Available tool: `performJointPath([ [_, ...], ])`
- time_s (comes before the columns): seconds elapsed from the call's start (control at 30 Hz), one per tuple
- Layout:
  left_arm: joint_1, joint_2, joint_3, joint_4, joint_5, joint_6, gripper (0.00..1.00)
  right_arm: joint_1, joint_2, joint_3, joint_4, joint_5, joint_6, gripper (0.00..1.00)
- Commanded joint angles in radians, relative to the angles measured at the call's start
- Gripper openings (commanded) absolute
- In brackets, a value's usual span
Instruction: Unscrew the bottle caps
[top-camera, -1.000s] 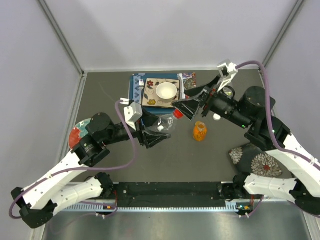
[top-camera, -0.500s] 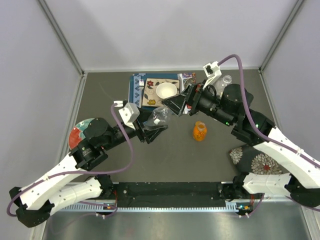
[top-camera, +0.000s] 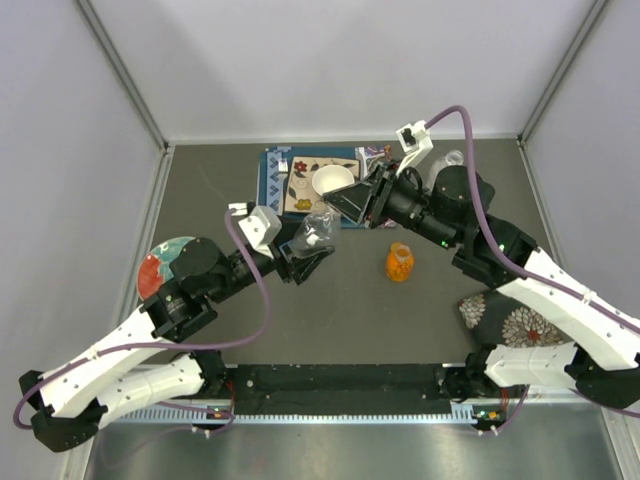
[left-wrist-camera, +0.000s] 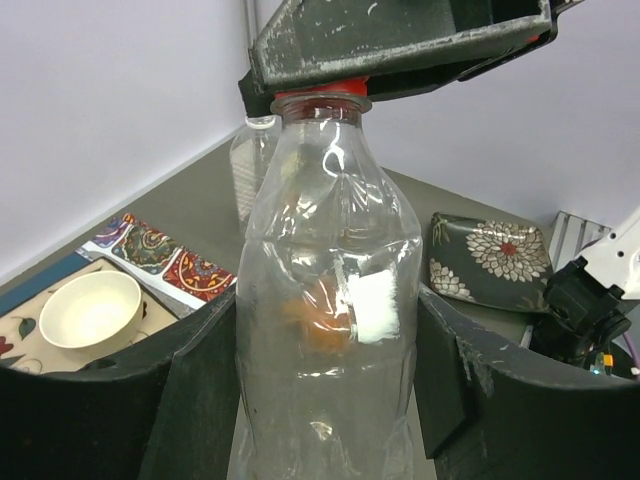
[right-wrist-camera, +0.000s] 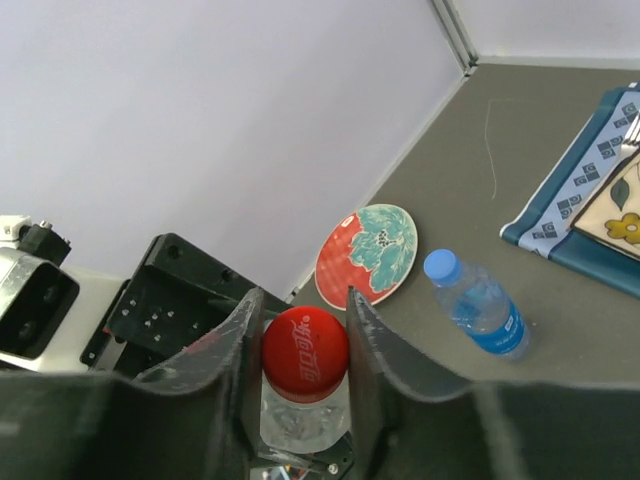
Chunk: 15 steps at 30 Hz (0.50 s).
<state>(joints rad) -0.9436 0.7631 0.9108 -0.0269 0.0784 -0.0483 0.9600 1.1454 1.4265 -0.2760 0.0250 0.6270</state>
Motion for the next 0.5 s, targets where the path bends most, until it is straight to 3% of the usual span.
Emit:
performJointPath([
  [0.0,-0.004,-0.016,-0.006,0.047,-0.017,0.01,0.06,0.005,-0.03,-0.014,0.047,0.007,-0.013,0.14],
  [0.03,-0.004,-0.015,-0.006,0.05,-0.003,0.005,0.08,0.005,-0.033,-0.017,0.046,0.004,-0.021,0.01],
  [0.07,-0.004,-0.015,-0.006,0.051,0.01,0.004,0.08,0.006,-0.035,-0.018,0.047,-0.013,-0.029,0.0],
  [0.23,-0.001,-0.019,0.005,0.05,0.145,-0.041,0.06,0.005,-0.056,-0.021,0.046,-0.128,-0.156,0.0],
  [0.47,0.026,0.054,0.085,0.031,0.541,-0.133,0.09,0.005,-0.095,0.037,-0.04,-0.322,-0.374,0.0],
])
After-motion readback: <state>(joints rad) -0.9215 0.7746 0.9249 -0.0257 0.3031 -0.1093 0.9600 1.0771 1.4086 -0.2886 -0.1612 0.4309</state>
